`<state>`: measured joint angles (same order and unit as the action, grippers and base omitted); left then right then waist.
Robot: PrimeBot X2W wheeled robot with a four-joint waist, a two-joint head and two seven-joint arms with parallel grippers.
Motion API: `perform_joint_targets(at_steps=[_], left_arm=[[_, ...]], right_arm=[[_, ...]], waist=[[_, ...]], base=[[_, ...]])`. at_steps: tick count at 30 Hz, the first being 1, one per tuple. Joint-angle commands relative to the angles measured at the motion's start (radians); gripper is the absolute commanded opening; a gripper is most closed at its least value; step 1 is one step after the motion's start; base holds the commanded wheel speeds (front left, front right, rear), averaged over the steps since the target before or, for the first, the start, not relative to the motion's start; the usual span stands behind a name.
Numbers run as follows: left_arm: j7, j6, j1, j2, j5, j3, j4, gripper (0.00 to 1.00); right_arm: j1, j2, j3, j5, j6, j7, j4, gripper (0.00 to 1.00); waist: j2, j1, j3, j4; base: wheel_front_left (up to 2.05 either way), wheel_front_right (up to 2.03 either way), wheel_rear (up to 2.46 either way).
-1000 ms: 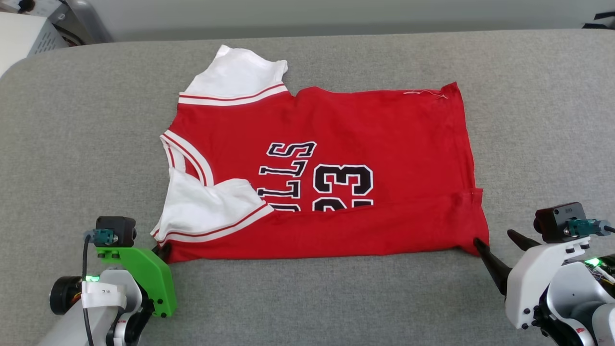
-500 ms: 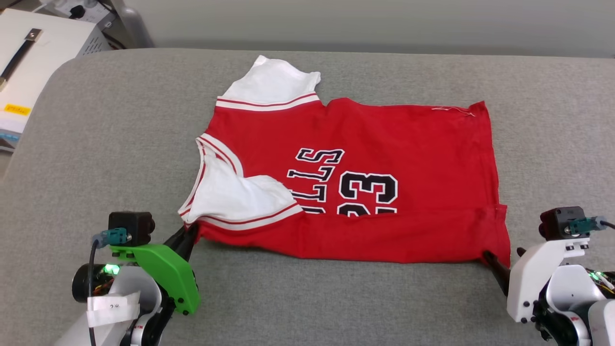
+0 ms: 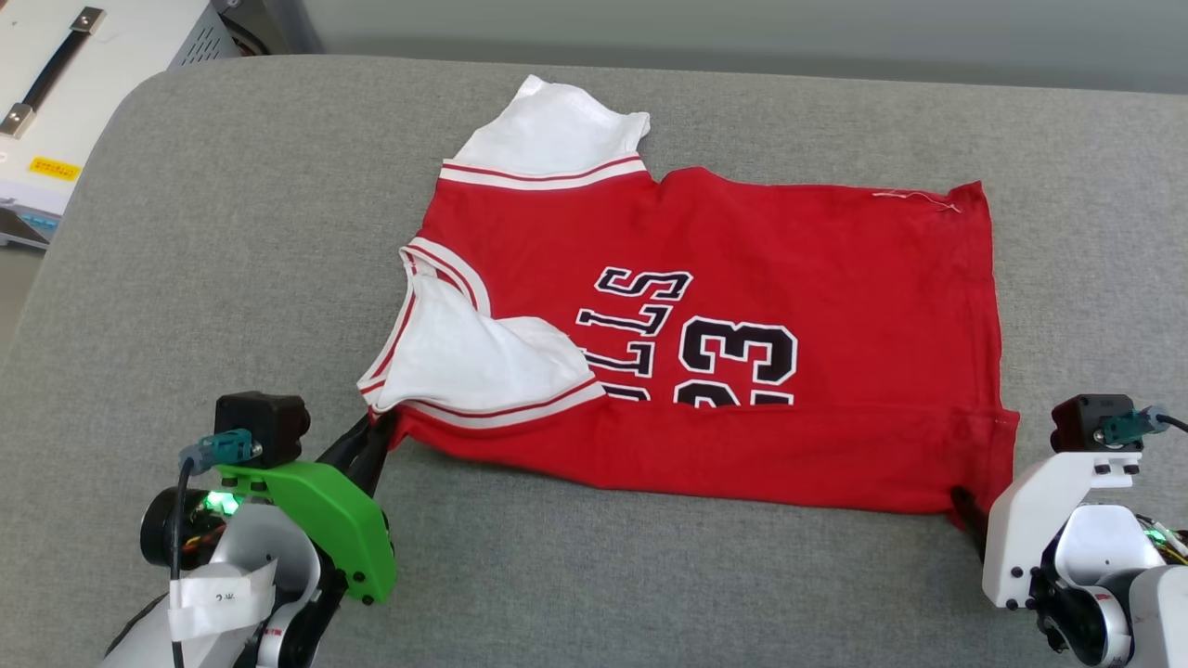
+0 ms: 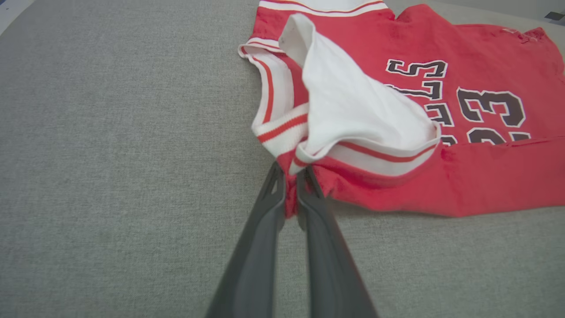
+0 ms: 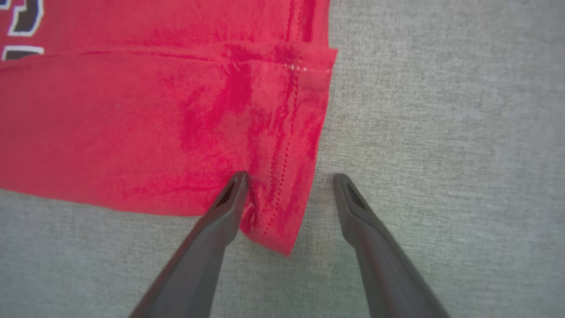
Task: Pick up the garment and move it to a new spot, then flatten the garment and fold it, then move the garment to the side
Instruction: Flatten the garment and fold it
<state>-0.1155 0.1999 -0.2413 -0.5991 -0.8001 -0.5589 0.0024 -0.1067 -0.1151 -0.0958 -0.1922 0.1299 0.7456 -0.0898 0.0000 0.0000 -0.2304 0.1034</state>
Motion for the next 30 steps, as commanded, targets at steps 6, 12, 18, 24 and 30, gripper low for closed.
perform_joint_targets(at_steps=[6,12,18,24,30], left_arm=[[-0.012,0.009,0.013,-0.008,0.002,-0.009,0.017,0.00],[-0.030,0.013,0.033,-0.015,-0.005,-0.019,0.045,0.00],[-0.055,0.018,0.065,-0.021,-0.017,-0.036,0.058,0.00],[-0.084,0.022,0.114,-0.030,-0.040,-0.051,0.043,0.00],[-0.109,0.029,0.179,-0.046,-0.060,-0.070,0.023,0.00]], right_arm=[[0.013,0.000,0.010,-0.003,0.001,0.022,-0.036,0.00],[0.009,-0.028,-0.003,-0.020,0.001,0.003,-0.014,0.00],[0.022,-0.070,-0.024,-0.038,0.001,0.011,0.010,0.00],[0.079,-0.106,-0.049,-0.070,0.001,0.061,0.075,0.00],[0.182,-0.127,-0.084,-0.090,0.001,0.134,0.176,0.00]], waist=[[0.0000,0.0000,0.011,-0.004],[0.0000,0.0000,0.051,-0.016],[0.0000,0.0000,0.107,-0.026],[0.0000,0.0000,0.152,-0.026],[0.0000,0.0000,0.175,-0.023]], base=[[0.00,0.00,0.00],[0.00,0.00,0.00],[0.00,0.00,0.00],[0.00,0.00,0.00],[0.00,0.00,0.00]])
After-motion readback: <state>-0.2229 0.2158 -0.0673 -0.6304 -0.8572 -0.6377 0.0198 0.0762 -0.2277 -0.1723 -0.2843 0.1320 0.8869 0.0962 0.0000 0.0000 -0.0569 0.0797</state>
